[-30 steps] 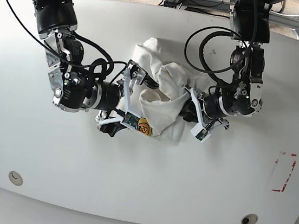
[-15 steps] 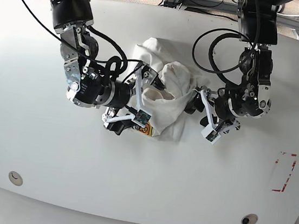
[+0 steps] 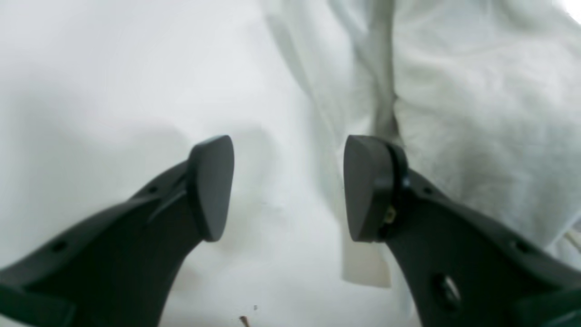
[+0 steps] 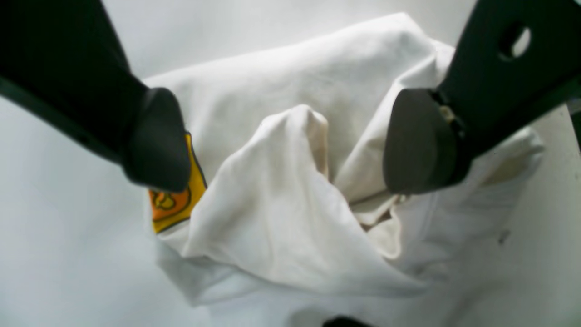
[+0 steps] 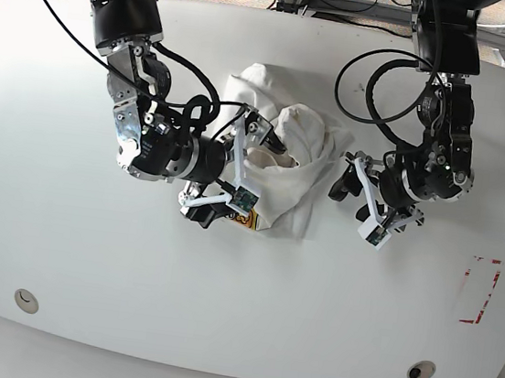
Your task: Layout the t-shirt on the table in an organized manner, then fold the t-shirt properly
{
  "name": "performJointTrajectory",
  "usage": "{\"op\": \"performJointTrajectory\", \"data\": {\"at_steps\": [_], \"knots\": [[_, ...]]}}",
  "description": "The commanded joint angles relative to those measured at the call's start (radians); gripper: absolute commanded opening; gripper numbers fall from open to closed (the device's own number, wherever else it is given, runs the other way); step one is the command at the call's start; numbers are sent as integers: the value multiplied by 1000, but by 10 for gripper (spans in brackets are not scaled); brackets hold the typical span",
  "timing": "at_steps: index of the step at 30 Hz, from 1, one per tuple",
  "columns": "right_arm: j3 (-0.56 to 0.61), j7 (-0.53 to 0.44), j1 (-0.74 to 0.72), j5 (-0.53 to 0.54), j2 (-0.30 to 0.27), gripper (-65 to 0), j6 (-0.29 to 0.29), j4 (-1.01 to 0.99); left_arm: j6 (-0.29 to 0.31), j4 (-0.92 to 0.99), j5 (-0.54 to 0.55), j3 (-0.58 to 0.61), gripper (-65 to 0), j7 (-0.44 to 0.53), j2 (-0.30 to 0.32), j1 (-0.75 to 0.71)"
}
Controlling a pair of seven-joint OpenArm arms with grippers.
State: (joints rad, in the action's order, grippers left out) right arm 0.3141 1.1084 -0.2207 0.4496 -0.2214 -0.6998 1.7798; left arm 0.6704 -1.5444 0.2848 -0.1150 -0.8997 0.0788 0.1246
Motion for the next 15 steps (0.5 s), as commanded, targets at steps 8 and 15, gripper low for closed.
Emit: {"op": "performJointTrajectory", "data": {"at_steps": [8, 15], "knots": [[-5, -72, -23, 2, 1, -366, 2, -96, 2, -54, 17, -12, -297, 17, 8, 16], [-3, -73, -26, 4, 3, -625, 2, -82, 2, -81, 17, -19, -297, 17, 42, 14]]}}
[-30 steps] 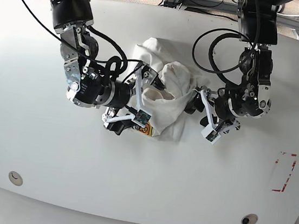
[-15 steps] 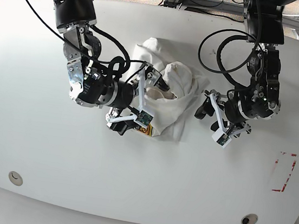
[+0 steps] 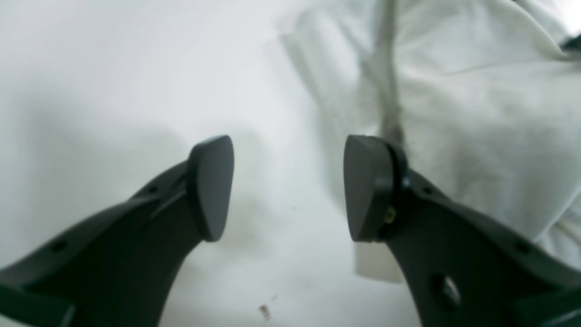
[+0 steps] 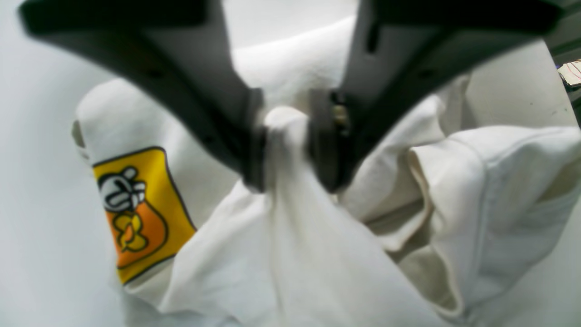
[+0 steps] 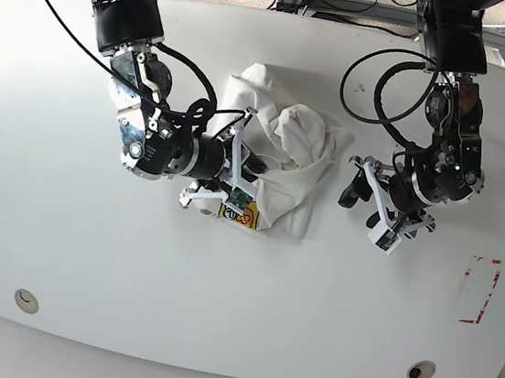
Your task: Layout the t-shirt on the table in an organized manner, then fold the t-shirt properly
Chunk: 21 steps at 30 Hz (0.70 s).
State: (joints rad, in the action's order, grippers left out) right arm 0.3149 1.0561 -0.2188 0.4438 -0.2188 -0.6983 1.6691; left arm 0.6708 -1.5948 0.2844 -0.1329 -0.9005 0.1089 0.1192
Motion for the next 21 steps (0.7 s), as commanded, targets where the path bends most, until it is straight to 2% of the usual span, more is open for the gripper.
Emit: {"op": "performJointTrajectory", "data": {"at_steps": [1, 6, 13, 21], "knots": [[-4, -20, -29, 10, 0, -650, 0, 33, 2, -35, 17, -1, -297, 17, 18, 20], [-4, -18, -34, 8, 3, -637, 0, 62, 2, -48, 17, -1, -297, 17, 38, 0], [-4, -6, -92, 8, 65, -631, 0, 65, 4, -48, 19, -1, -299, 17, 76, -6], [0, -6, -187, 6, 112, -629, 0, 29, 4, -120, 16, -3, -299, 17, 79, -56]]}}
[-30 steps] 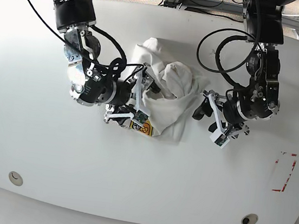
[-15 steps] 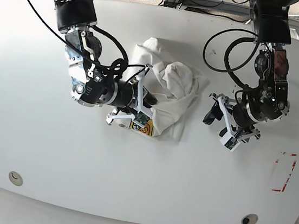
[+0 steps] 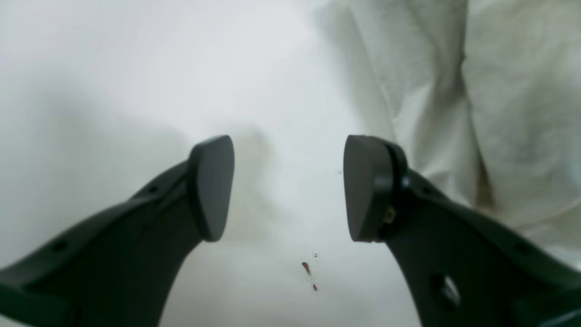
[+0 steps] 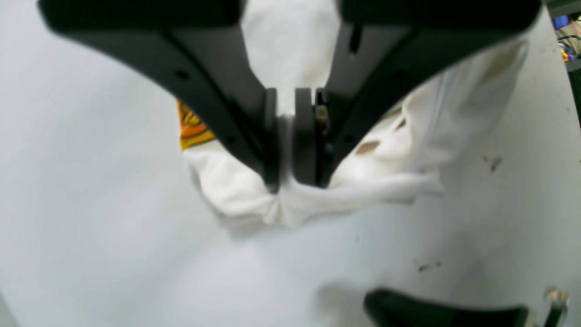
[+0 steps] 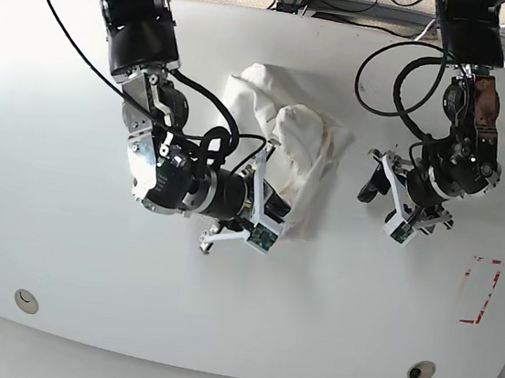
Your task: Layout the t-shirt on the table in an organized manner, then fold the t-shirt properly
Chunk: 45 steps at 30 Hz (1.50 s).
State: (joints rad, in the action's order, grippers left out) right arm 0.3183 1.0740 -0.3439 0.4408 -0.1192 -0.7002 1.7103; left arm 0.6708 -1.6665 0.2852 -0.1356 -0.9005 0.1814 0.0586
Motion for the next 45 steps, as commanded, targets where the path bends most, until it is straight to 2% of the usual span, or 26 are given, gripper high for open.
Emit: {"op": "performJointTrajectory", "data": {"at_steps": [1, 6, 9, 10, 16, 17, 22, 26, 30, 40, 45], "knots": [[-3, -24, -74, 10, 17, -629, 2, -23, 4, -56, 13, 0, -299, 17, 7, 1], [-3, -24, -148, 10, 33, -617, 2, -91, 4, -87, 15, 3, -299, 17, 27, -27], [-3, -24, -182, 10, 34, -522, 2, -123, 4, -97, 15, 3, -299, 17, 28, -30], [-3, -24, -194, 11, 34, -439, 2, -132, 4, -97, 15, 3, -299, 17, 28, -32], [-3, -24, -202, 11, 37, -86, 2, -106, 4, -99, 15, 1, -299, 17, 48, -44], [-3, -24, -202, 11, 45, -11, 2, -95, 4, -100, 15, 1, -299, 17, 51, -44], [-6, -18, -195, 13, 46, 0, 2, -42, 4, -103, 16, 0, -299, 17, 68, -41], [-11, 54, -156, 16, 23, 0, 2, 26, 4, -105, 16, -37, -299, 17, 68, -38], [-11, 88, -88, 17, 23, 0, 2, 83, 4, -119, 16, -86, -299, 17, 66, -36], [-12, 85, 93, 16, 29, 0, 2, 119, 4, -151, 16, -161, -299, 16, 68, -19], [-25, 51, 157, 11, 71, 0, 2, 119, 4, -151, 16, -178, -299, 16, 106, -18]]}}
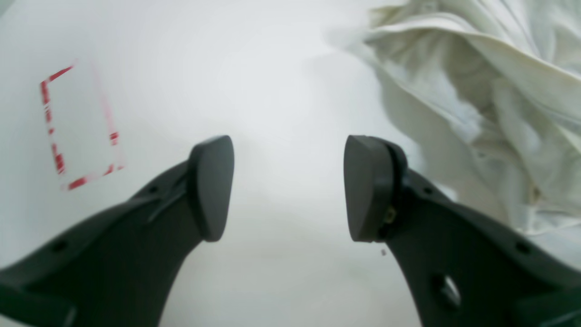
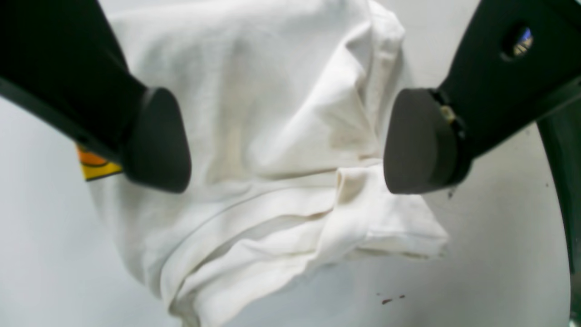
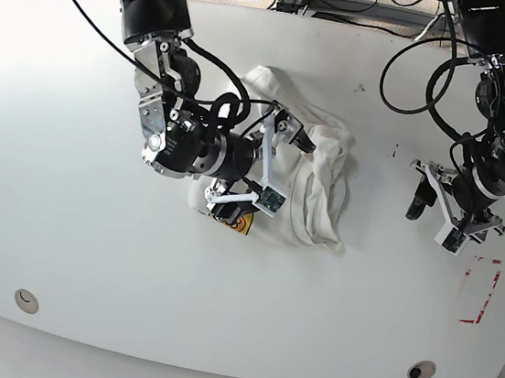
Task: Layout the t-shirt on the table in an organized manner, then fold the t-shirt properly
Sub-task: 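Press and flatten the bundled shirt with the right gripper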
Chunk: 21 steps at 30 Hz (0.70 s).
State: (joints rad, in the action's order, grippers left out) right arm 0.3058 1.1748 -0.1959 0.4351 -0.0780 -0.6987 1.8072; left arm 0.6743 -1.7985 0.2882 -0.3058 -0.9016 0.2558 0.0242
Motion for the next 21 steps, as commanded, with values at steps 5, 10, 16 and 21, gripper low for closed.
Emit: {"op": "performJointTrajectory", "data": {"at_steps": [5, 10, 16, 21], "knots": [[-24, -62, 37, 17, 65, 0, 1, 13, 0, -21, 13, -13, -299, 17, 43, 16], [-24, -63, 40, 17, 103, 0, 1, -31, 0, -27, 13, -14, -299, 17, 46, 15], [-24, -82, 39, 17, 154, -43, 1, -82, 0, -27, 13, -16, -299, 17, 72, 13], [-24, -112, 36, 17, 172, -273, 1, -125, 0, -27, 13, -33, -299, 17, 72, 13]]}}
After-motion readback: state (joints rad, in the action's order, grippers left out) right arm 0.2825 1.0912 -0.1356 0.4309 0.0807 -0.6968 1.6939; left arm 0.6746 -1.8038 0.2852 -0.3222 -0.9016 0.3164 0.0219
